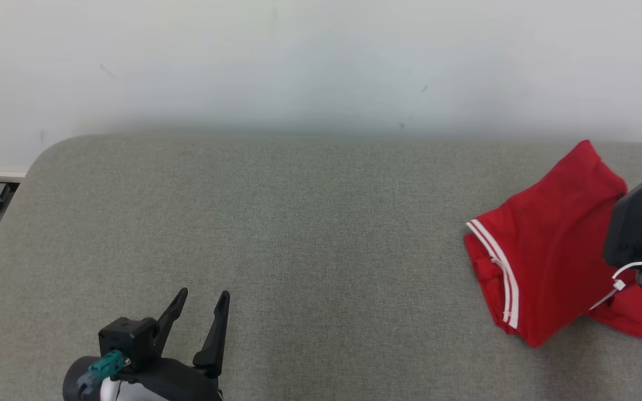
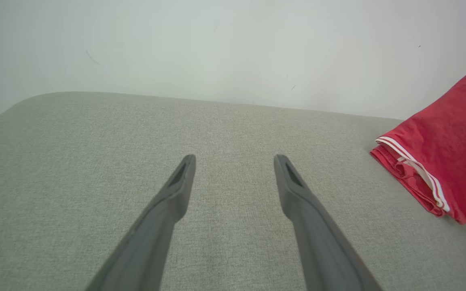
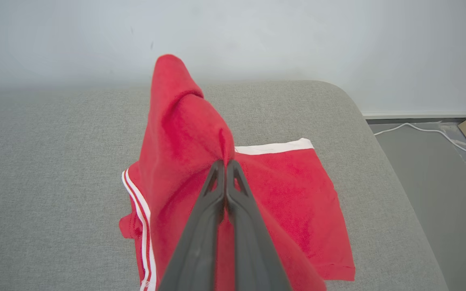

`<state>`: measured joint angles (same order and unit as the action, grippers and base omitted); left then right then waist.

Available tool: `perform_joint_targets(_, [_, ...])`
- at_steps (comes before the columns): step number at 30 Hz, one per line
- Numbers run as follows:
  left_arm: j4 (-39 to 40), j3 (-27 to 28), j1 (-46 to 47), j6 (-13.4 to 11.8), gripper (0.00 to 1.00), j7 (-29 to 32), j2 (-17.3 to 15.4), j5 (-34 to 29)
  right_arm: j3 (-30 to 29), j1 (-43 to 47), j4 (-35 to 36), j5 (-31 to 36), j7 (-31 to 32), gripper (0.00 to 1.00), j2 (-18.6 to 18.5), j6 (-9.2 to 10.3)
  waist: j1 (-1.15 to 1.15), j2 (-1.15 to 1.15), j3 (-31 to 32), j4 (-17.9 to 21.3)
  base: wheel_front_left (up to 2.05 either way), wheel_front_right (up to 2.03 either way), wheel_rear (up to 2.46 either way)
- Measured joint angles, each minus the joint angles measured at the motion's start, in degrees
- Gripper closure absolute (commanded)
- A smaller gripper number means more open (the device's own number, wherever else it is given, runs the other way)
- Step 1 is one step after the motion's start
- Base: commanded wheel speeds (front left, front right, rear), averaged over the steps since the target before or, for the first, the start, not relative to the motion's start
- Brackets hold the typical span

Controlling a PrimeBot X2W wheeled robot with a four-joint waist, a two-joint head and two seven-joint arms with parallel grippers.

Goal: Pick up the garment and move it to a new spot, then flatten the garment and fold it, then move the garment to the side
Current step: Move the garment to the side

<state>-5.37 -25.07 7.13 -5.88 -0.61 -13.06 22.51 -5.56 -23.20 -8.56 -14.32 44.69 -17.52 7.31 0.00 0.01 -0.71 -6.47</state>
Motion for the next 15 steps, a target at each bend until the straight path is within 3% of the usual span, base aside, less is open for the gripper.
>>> perform_joint_targets(15, [0.36, 0.16, 0.31, 0.0, 0.0, 0.05, -0.14, -0.14, -4.37, -0.21, -0.77, 4.55, 1.21, 1.0, -3.11, 0.0, 0.0, 0.0, -1.81, -0.18, 0.0, 0.0, 0.0])
